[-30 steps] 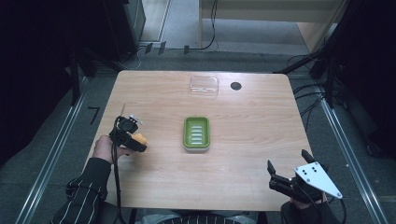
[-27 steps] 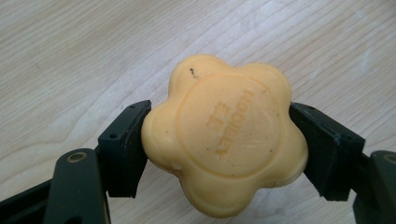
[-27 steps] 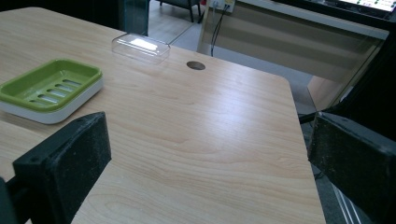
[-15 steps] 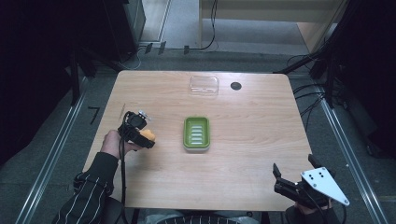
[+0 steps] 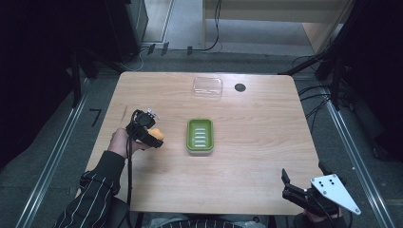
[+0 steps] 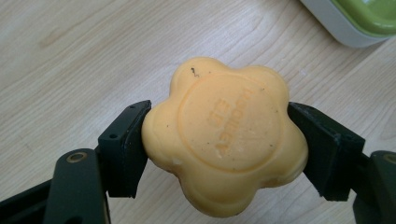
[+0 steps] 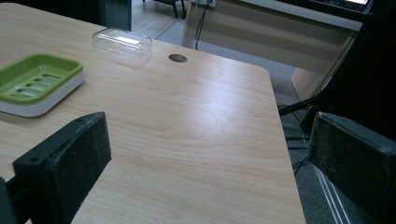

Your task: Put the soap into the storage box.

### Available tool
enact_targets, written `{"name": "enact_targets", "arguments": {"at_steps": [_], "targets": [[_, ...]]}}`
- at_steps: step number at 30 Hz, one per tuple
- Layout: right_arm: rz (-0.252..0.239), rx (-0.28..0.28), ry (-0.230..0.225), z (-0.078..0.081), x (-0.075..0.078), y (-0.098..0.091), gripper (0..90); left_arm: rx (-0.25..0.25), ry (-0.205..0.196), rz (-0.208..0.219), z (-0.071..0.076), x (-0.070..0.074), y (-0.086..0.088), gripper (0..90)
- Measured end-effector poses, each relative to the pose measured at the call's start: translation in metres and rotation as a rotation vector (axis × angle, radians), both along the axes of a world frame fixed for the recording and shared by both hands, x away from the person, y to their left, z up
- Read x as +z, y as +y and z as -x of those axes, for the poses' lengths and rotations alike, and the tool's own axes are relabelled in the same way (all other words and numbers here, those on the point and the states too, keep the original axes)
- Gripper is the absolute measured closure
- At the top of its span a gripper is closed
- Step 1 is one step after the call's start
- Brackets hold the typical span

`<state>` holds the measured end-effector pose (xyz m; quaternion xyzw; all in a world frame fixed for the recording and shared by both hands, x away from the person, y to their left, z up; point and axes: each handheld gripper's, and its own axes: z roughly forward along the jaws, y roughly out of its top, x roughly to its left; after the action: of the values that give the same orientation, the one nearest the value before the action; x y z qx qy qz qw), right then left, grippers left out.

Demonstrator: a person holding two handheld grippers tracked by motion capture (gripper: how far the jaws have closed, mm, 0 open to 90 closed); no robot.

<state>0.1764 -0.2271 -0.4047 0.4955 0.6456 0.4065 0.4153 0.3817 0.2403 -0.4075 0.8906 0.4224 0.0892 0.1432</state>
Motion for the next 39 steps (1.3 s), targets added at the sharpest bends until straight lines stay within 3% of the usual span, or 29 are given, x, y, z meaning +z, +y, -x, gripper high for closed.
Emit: {"name": "enact_targets", "arguments": {"at_steps": [20,39], "targets": [[0.0,-0.049,0.004,0.012,-0.001,-0.008,0.0,-0.067,-0.034,0.029,-0.012,0.007,-0.027,26.2],[0.002,-0.054,0.008,0.014,-0.001,-0.009,0.0,-0.111,-0.054,0.041,-0.02,0.013,-0.047,26.2]]}}
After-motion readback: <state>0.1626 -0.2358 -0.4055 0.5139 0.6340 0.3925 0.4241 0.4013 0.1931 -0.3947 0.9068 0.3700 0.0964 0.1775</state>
